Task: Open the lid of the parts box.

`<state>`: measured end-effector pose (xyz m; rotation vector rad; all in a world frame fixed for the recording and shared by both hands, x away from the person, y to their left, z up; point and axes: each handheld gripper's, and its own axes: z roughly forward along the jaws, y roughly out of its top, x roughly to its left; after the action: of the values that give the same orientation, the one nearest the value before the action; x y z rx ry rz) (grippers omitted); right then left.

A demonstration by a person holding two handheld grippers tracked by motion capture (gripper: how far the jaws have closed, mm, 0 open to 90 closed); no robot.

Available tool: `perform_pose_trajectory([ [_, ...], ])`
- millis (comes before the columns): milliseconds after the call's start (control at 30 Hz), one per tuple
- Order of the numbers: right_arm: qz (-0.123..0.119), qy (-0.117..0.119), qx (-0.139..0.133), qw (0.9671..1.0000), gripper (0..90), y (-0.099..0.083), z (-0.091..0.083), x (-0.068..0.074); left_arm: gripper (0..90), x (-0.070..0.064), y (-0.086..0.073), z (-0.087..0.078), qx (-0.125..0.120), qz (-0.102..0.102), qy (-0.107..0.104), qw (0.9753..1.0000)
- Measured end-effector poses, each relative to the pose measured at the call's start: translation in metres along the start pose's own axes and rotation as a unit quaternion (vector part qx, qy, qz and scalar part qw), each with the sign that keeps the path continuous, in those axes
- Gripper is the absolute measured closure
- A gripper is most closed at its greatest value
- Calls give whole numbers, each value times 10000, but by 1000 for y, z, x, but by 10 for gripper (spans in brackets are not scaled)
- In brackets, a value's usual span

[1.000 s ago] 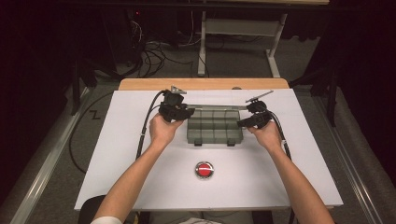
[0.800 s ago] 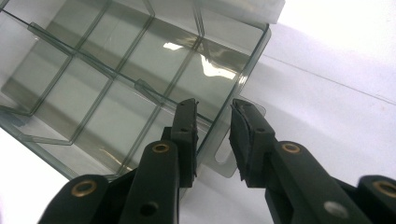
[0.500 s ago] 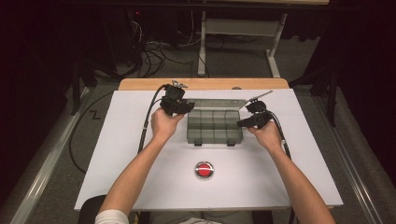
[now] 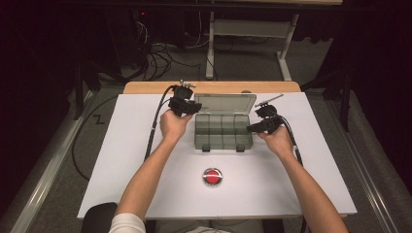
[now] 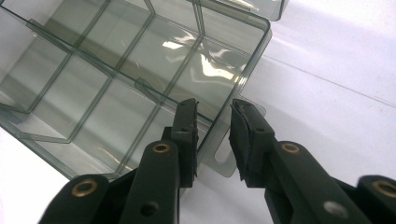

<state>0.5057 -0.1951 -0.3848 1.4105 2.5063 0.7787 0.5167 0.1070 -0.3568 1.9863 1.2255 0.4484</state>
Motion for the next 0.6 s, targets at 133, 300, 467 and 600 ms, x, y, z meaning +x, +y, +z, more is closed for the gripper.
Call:
perform_pose_trajectory([
  [133,-6,-3,-7,10000,739,0,0,0,696,2,-2,7,104,-12,21,9999],
  [300,-9,-3,2,10000,739,0,0,0,701,5,-3,12,62,-44,15,10000],
  [467,-6,-5,10,10000,739,0,0,0,713,7,-4,16,51,-96,57,9999],
  [600,-5,-10,7,10000,739,0,0,1,720,9,-4,22,85,-140,74,9998],
])
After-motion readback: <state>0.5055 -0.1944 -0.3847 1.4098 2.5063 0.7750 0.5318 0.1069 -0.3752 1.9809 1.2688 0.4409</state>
